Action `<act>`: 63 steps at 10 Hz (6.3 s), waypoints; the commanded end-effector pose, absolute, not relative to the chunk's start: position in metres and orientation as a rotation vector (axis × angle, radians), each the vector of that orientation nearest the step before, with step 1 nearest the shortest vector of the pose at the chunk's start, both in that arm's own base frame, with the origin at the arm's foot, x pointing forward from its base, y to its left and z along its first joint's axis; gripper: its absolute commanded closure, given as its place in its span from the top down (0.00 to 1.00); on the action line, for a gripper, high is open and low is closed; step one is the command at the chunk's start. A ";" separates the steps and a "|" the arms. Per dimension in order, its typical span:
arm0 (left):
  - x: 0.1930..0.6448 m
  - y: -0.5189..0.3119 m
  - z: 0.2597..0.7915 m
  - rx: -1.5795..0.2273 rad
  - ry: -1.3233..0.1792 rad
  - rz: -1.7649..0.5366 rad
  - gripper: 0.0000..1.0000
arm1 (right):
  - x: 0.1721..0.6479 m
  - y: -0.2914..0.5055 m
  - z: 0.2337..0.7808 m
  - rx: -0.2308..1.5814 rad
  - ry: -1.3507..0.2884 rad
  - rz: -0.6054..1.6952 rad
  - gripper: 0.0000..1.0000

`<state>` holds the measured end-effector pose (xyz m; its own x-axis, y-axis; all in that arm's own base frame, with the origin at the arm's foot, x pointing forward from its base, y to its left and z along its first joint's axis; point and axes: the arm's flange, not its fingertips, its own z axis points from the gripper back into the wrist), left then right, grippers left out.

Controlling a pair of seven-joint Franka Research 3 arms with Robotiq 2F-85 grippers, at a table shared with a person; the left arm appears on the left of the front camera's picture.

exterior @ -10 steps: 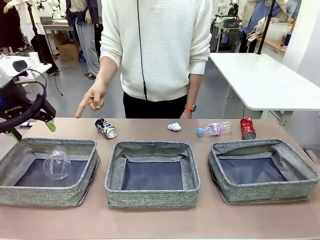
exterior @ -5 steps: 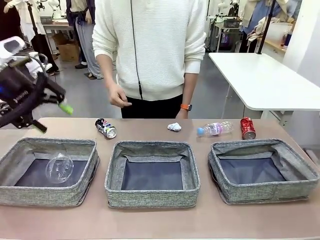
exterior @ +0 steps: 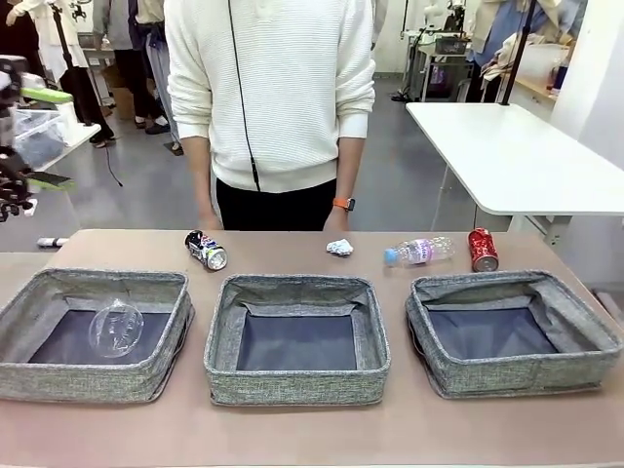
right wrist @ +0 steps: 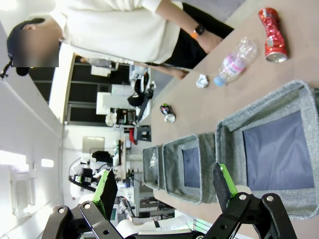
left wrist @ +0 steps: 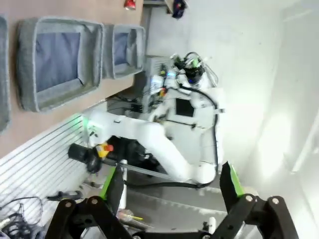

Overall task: Sort the waste into the appropriate baskets.
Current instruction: Place the picked waste into the Fabric basket indicated by the person, then pick up the waste item pointed out by the person.

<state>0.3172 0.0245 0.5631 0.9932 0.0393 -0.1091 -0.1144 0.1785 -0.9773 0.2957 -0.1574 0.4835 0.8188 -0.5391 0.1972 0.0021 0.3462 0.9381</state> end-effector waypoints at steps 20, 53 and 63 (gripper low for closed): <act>0.268 0.131 0.501 -1.302 -0.007 0.394 1.00 | 0.300 -0.157 0.485 1.191 -0.564 -0.355 1.00; 0.268 0.131 0.501 -1.302 -0.007 0.394 1.00 | 0.646 0.047 0.359 0.078 -0.327 1.516 1.00; 0.268 0.131 0.501 -1.302 -0.007 0.394 1.00 | 0.656 0.064 0.304 0.199 -0.214 1.516 1.00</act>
